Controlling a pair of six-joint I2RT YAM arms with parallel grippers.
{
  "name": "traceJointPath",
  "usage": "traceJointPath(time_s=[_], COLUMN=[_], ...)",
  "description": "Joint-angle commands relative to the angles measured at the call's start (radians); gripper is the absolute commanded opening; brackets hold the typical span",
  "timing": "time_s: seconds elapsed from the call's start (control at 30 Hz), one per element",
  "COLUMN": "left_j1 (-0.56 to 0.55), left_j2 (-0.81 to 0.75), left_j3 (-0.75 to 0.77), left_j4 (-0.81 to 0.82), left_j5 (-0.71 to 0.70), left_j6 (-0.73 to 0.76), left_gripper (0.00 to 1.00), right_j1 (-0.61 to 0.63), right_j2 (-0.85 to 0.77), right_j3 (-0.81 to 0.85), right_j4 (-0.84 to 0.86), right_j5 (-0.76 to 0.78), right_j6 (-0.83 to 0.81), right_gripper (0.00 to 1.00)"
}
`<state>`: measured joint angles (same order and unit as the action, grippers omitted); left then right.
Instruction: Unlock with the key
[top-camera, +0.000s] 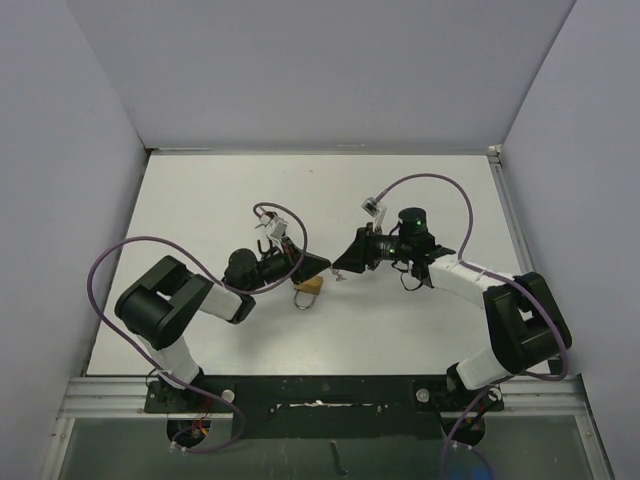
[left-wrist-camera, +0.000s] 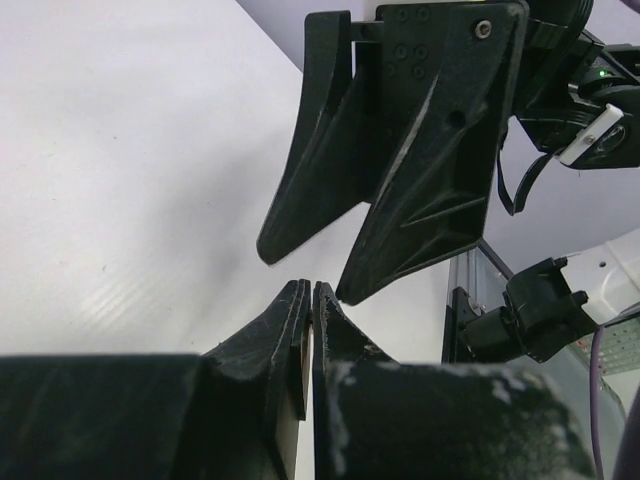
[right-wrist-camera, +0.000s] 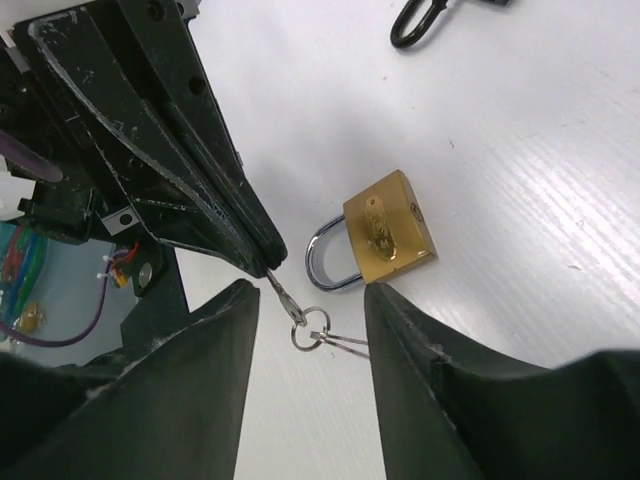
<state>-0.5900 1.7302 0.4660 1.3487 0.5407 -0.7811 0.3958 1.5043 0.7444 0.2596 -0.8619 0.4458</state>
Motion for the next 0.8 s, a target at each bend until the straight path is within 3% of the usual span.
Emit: traceJointPath(time_s=[0.0, 0.37, 0.77], left_j1=[-0.003, -0.045, -0.087], left_j2=[-0.003, -0.070, -0.054], left_j3=[-0.023, -0.035, 0.097], left_j4=[0.123, 0.167, 0.168], left_j5=[-0.073, -0.339, -0.459], left_j6=[-0.020, -0.012, -0.112], left_gripper=[0.00, 0.00, 0.00], right_j1=[-0.040, -0.084, -0.142], right_j2=[-0.026, -0.070, 0.041], right_j3=[-0.046, -0.132, -0.191], right_j4=[0.205, 0.486, 0.923], right_j5=[0.002, 0.053, 0.049], right_j6=[0.106, 0.248, 0.486], right_gripper=[0.51, 0.54, 0.47])
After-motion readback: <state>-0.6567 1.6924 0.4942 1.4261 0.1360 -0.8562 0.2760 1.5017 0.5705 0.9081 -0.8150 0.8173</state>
